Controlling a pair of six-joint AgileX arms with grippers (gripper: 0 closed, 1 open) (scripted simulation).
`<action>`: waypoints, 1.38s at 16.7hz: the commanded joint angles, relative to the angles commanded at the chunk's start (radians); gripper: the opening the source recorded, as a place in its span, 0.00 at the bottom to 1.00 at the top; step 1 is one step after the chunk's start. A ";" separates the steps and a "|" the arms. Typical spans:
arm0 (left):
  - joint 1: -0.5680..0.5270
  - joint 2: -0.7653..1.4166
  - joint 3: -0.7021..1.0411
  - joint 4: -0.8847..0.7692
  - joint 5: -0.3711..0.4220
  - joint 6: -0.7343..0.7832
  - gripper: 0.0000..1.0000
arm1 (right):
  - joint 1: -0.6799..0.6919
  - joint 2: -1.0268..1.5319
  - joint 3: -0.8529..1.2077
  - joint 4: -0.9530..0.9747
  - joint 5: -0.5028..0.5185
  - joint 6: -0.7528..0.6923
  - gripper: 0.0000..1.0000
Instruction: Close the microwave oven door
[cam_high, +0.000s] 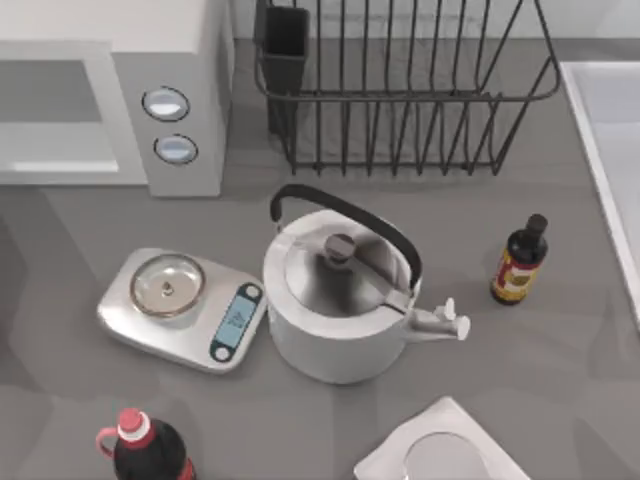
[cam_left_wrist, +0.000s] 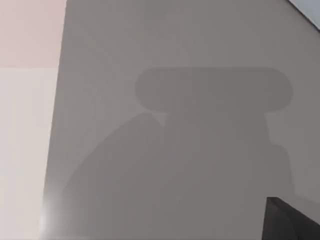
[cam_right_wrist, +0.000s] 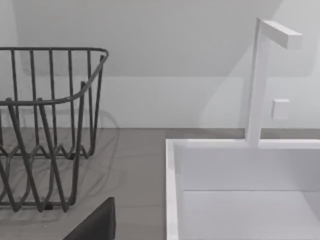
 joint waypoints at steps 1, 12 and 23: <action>-0.014 -0.014 -0.013 0.006 -0.010 -0.013 0.00 | 0.000 0.000 0.000 0.000 0.000 0.000 1.00; -0.302 -0.311 -0.277 0.106 -0.177 -0.285 0.00 | 0.000 0.000 0.000 0.000 0.000 0.000 1.00; -0.688 -0.453 -0.367 0.120 -0.424 -0.571 0.00 | 0.000 0.000 0.000 0.000 0.000 0.000 1.00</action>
